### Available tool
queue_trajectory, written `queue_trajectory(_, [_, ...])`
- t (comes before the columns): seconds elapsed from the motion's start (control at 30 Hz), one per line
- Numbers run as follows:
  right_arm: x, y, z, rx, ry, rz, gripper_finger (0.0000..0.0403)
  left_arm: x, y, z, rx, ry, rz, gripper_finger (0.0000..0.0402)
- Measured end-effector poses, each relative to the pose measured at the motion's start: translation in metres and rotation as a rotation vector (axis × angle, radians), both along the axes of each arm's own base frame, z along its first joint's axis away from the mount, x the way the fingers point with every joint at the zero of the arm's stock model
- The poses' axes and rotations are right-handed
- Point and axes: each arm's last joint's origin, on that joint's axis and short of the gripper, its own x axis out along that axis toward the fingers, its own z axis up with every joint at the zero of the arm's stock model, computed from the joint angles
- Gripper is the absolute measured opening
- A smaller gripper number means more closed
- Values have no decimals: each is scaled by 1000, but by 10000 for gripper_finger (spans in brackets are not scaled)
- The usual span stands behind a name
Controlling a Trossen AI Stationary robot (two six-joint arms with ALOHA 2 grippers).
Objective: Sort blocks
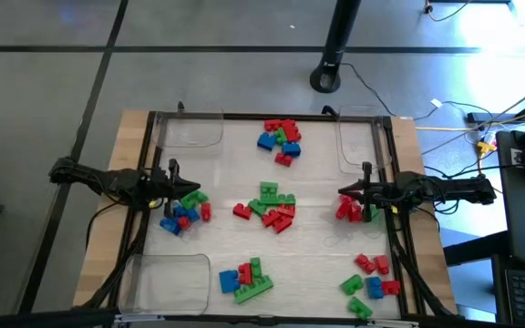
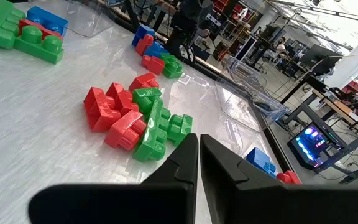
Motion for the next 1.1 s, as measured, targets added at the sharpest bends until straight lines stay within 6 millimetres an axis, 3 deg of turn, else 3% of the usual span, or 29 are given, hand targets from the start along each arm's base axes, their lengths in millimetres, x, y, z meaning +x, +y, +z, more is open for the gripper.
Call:
queue_trajectory(0.7, [0, 0, 2, -3, -23, -9, 21, 0, 0, 1, 4, -10, 1, 4])
queue_trajectory(1.1, [1, 0, 16, 51, -162, -8, 21, -7, 2, 32, -4, -321, 21, 4])
